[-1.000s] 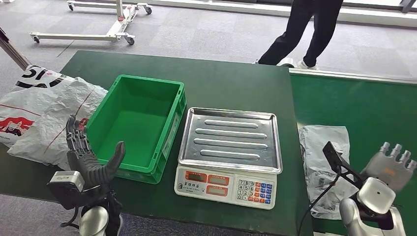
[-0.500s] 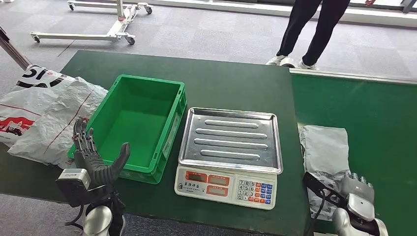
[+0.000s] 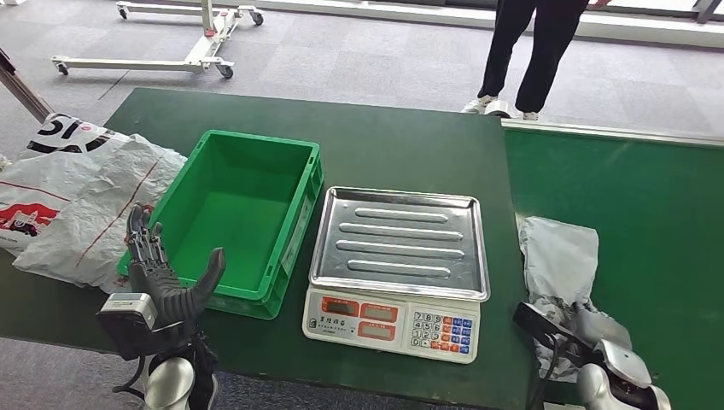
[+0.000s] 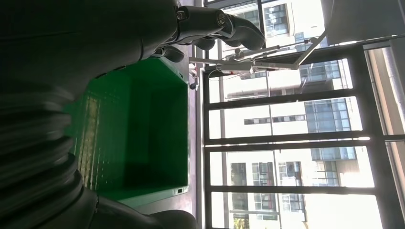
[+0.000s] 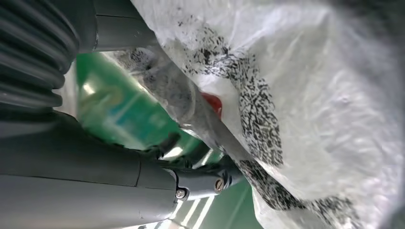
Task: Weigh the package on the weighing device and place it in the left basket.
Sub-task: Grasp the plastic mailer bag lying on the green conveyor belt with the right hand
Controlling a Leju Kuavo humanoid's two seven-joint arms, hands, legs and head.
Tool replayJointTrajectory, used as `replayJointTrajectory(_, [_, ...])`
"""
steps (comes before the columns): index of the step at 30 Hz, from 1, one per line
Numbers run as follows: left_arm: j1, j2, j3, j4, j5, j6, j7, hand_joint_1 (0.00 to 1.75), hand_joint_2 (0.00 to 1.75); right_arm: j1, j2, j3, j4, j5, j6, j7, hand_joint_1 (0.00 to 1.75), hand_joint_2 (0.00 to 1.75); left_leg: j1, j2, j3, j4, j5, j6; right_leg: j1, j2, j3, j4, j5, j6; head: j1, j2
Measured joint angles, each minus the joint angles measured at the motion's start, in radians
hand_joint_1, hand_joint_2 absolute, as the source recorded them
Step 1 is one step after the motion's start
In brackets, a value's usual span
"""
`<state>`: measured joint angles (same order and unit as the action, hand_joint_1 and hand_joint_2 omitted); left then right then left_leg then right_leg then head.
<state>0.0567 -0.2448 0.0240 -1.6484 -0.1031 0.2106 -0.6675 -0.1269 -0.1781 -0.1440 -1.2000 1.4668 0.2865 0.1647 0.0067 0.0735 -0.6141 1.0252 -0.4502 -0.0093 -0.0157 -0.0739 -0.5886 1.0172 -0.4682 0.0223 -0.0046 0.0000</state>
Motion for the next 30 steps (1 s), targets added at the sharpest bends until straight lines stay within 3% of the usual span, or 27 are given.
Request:
replayJointTrajectory(19, [0.000, 0.000, 0.000, 0.000, 0.005, 0.000, 0.000, 0.00, 1.75, -0.010, 0.000, 0.030, 0.003, -0.036, 0.003, -0.022, 1.75, 1.75, 0.001, 0.000, 0.003, 0.000, 0.000, -0.001, 0.002, 0.000, 0.003, 0.000, -0.001, -0.002, 0.000, 0.000])
replayJointTrajectory(30, [-0.001, 0.005, 0.010, -0.005, 0.021, -0.010, -0.012, 0.00, 1.75, -0.008, -0.054, 0.142, 0.000, -0.249, 0.016, -0.221, 1.75, 1.75, 0.003, 0.014, 0.005, -0.002, -0.004, -0.006, 0.004, 0.013, 0.002, 0.000, 0.001, -0.005, 0.000, 0.000])
